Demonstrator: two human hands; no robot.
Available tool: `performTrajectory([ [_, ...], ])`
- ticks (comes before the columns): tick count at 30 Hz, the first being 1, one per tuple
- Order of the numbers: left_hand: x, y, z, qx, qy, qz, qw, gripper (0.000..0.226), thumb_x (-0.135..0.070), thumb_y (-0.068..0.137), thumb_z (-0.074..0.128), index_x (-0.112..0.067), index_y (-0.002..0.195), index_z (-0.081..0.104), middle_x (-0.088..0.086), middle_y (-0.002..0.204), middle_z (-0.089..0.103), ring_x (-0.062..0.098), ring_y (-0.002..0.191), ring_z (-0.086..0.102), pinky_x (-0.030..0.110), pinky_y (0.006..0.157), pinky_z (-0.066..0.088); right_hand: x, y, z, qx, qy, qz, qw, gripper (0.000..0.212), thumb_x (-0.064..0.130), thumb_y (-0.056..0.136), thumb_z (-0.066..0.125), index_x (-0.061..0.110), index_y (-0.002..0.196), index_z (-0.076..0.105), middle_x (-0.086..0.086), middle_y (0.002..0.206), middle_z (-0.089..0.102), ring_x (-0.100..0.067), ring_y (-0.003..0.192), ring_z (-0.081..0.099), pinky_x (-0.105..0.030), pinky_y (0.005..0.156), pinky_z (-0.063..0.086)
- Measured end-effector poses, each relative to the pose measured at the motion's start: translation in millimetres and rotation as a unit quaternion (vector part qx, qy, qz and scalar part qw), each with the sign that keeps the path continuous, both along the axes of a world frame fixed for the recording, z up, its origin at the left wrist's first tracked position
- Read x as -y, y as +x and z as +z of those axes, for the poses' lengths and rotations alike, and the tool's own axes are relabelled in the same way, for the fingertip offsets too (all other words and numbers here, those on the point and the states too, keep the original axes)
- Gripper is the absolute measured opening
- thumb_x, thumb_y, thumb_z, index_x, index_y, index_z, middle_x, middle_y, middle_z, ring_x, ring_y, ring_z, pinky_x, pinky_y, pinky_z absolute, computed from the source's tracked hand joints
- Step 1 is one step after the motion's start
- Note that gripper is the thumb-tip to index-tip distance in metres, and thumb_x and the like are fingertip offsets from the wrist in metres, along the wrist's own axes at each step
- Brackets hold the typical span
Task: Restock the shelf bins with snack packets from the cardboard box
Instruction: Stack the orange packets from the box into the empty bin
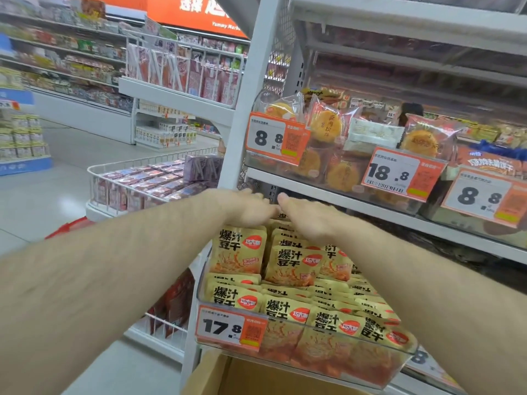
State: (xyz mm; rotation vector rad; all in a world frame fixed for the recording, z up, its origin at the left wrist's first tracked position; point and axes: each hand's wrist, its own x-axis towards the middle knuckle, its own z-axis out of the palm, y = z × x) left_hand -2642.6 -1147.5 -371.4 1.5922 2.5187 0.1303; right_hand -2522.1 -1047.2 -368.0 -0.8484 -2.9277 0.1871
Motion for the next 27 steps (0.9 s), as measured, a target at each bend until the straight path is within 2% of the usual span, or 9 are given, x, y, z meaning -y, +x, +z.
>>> performTrajectory([
  [3, 6.5, 6.6, -11.5, 0.008, 0.018, 0.030, 0.999, 0.049, -0.016, 0.107, 0.023, -0.007, 0.156, 0.020, 0.017, 0.164, 0.014, 0.031, 0.152, 0.011, 0.040, 0.124, 0.007, 10.8, 9.4, -19.0, 0.017, 0.062, 0.045, 0.997, 0.105, 0.077, 0.075, -0.015, 0.024, 0.149, 0.037, -0.001, 0.157, 0.036, -0.022, 0.146, 0.028, -0.056, 0.119, 0.011],
  [6, 9.8, 14.2, -4.2, 0.071, 0.088, 0.081, 0.990, 0.048, -0.010, 0.107, 0.024, -0.007, 0.155, 0.023, 0.018, 0.163, 0.018, 0.032, 0.151, 0.013, 0.042, 0.124, 0.008, 12.9, 20.8, -17.3, -0.013, 0.041, 0.050, 0.998, 0.116, 0.083, 0.067, -0.019, 0.025, 0.151, 0.036, -0.001, 0.158, 0.035, -0.020, 0.148, 0.024, -0.054, 0.121, 0.007],
  [8, 11.9, 25.3, 6.5, 0.024, 0.111, 0.054, 0.992, 0.047, -0.023, 0.107, 0.024, -0.009, 0.151, 0.029, 0.017, 0.161, 0.023, 0.032, 0.150, 0.016, 0.049, 0.122, 0.013, 2.8, 32.2, -9.8, -0.075, 0.048, 0.038, 0.995, 0.099, 0.076, 0.083, -0.009, 0.022, 0.142, 0.048, -0.004, 0.149, 0.047, -0.023, 0.139, 0.038, -0.052, 0.118, 0.019],
  [11, 10.9, 48.3, 11.6, -0.030, 0.087, -0.008, 0.996, 0.071, -0.057, 0.102, 0.025, -0.015, 0.158, 0.016, 0.007, 0.166, 0.008, 0.023, 0.153, 0.003, 0.051, 0.123, 0.005, -24.1, 50.0, -8.6, -0.072, 0.044, -0.034, 0.996, 0.074, 0.065, 0.096, 0.007, 0.020, 0.127, 0.057, -0.008, 0.136, 0.056, -0.030, 0.124, 0.050, -0.049, 0.105, 0.037],
  [15, -2.1, 67.1, -1.2, -0.059, -0.015, -0.056, 0.997, 0.097, -0.077, 0.085, 0.042, -0.019, 0.158, 0.014, 0.005, 0.166, 0.011, 0.024, 0.152, 0.010, 0.051, 0.123, 0.009, -29.5, 59.2, -16.0, -0.014, 0.020, -0.025, 0.999, 0.070, 0.063, 0.097, 0.007, 0.023, 0.137, 0.049, -0.008, 0.149, 0.044, -0.033, 0.134, 0.038, -0.052, 0.110, 0.032],
  [19, -6.3, 73.6, 0.3, -0.092, -0.016, -0.060, 0.994, 0.103, -0.078, 0.083, 0.044, -0.018, 0.159, 0.007, 0.006, 0.167, -0.001, 0.022, 0.153, -0.001, 0.051, 0.123, 0.001, -50.5, 92.4, -5.9, -0.112, -0.056, -0.047, 0.991, 0.056, 0.051, 0.103, 0.023, 0.023, 0.148, 0.042, -0.005, 0.155, 0.040, -0.028, 0.141, 0.036, -0.046, 0.116, 0.027],
  [21, -16.4, 81.4, 5.0, -0.104, -0.008, -0.067, 0.992, 0.103, -0.077, 0.084, 0.045, -0.017, 0.159, 0.007, 0.004, 0.167, -0.004, 0.021, 0.153, -0.003, 0.050, 0.123, 0.001, -70.5, 115.0, -10.8, -0.049, -0.009, -0.071, 0.996, 0.050, 0.038, 0.100, 0.034, 0.017, 0.145, 0.042, -0.010, 0.153, 0.041, -0.030, 0.137, 0.040, -0.044, 0.112, 0.032],
  [24, -49.0, 95.4, 8.6, -0.112, -0.004, -0.074, 0.991, 0.104, -0.077, 0.083, 0.046, -0.017, 0.159, 0.006, 0.004, 0.167, 0.001, 0.022, 0.153, 0.001, 0.051, 0.123, 0.005, -82.8, 125.0, -30.5, 0.117, 0.041, -0.070, 0.990, 0.049, 0.040, 0.095, 0.038, 0.015, 0.137, 0.043, -0.013, 0.148, 0.045, -0.030, 0.133, 0.044, -0.047, 0.112, 0.029],
  [27, -82.8, 101.3, 4.1, -0.113, -0.010, -0.057, 0.992, 0.106, -0.075, 0.081, 0.051, -0.018, 0.159, 0.007, 0.007, 0.166, 0.011, 0.028, 0.152, 0.012, 0.052, 0.122, 0.015, -84.0, 111.9, -39.6, 0.128, 0.077, -0.026, 0.988, 0.058, 0.051, 0.087, 0.046, 0.015, 0.133, 0.047, -0.012, 0.139, 0.053, -0.031, 0.127, 0.048, -0.050, 0.112, 0.027],
])
